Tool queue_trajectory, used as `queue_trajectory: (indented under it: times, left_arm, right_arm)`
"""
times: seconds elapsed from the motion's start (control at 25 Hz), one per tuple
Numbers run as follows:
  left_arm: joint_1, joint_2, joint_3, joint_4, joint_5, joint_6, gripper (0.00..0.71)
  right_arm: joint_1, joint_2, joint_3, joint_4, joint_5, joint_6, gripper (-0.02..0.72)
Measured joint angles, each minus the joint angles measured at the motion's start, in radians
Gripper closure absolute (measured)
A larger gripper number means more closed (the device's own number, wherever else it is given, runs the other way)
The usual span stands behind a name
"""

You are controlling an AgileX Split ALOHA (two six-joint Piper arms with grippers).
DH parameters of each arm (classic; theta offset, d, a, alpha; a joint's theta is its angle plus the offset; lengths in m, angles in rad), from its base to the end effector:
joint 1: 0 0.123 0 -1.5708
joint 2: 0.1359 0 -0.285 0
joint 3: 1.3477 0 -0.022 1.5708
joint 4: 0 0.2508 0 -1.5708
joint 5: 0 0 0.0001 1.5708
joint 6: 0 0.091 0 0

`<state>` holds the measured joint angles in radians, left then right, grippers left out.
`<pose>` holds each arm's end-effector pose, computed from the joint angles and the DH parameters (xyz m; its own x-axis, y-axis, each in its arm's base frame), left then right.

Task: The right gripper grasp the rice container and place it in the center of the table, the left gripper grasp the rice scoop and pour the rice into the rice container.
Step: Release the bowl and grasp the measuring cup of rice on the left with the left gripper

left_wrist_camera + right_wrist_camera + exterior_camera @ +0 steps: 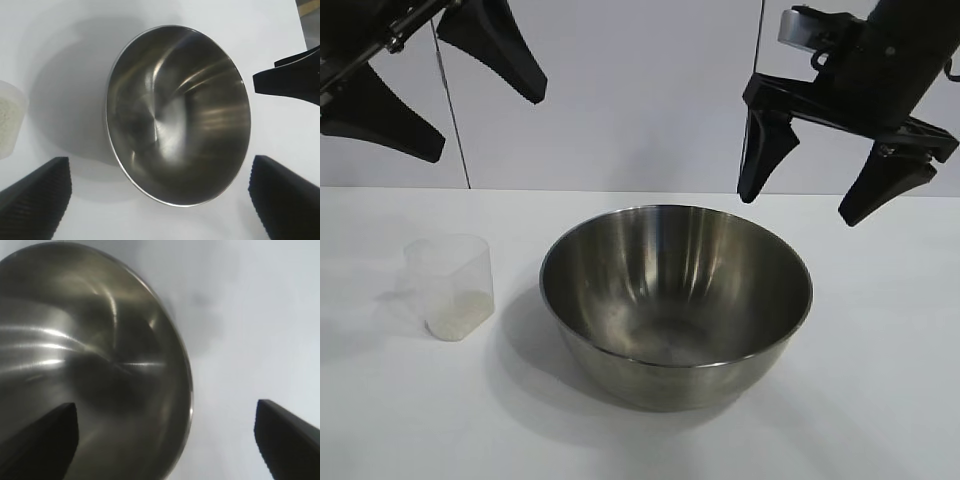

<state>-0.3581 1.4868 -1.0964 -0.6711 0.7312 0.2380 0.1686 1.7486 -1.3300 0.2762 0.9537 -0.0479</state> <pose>0.2781 -0.1445 0.2881 -0.8724 0.0433 -0.4868 0.3152 0.8112 -0.4926 0.3502 0.0802 0.2486 -0.9607 -0.0504 -0.2731 -0.1201 0.9620 0.2451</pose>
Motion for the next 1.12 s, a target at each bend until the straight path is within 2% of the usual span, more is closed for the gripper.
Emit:
queue_trajectory:
  times: [0.32, 0.52, 0.88, 1.12]
  left_arm:
    - [0.0, 0.0, 0.0, 0.0, 0.001, 0.001, 0.016]
    - [0.0, 0.0, 0.0, 0.0, 0.001, 0.009, 0.016]
    - [0.0, 0.0, 0.0, 0.001, -0.004, 0.078, 0.016]
    - [0.0, -0.055, 0.0, 0.061, -0.118, 0.182, 0.016]
  right_arm:
    - [-0.151, -0.098, -0.007, 0.018, 0.061, -0.001, 0.043]
    - [-0.159, -0.122, -0.007, 0.051, 0.072, -0.002, 0.044]
    - [-0.159, -0.122, -0.007, 0.056, 0.072, -0.002, 0.044]
    - [-0.159, -0.122, -0.007, 0.057, 0.072, -0.009, 0.064]
